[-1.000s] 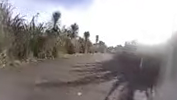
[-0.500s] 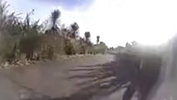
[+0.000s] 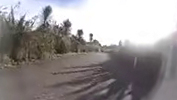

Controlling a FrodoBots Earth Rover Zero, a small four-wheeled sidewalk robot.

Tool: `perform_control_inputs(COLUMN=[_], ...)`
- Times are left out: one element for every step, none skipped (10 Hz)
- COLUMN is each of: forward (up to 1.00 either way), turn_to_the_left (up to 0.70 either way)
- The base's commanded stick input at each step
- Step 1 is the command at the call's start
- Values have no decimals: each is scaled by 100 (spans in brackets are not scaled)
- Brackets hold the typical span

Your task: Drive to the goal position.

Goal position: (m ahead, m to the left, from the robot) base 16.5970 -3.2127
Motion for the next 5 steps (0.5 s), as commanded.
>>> perform_control_inputs(forward=[85, 85, 85, 85, 85], turn_to_the_left=[0, -34, -34, -34, -34])
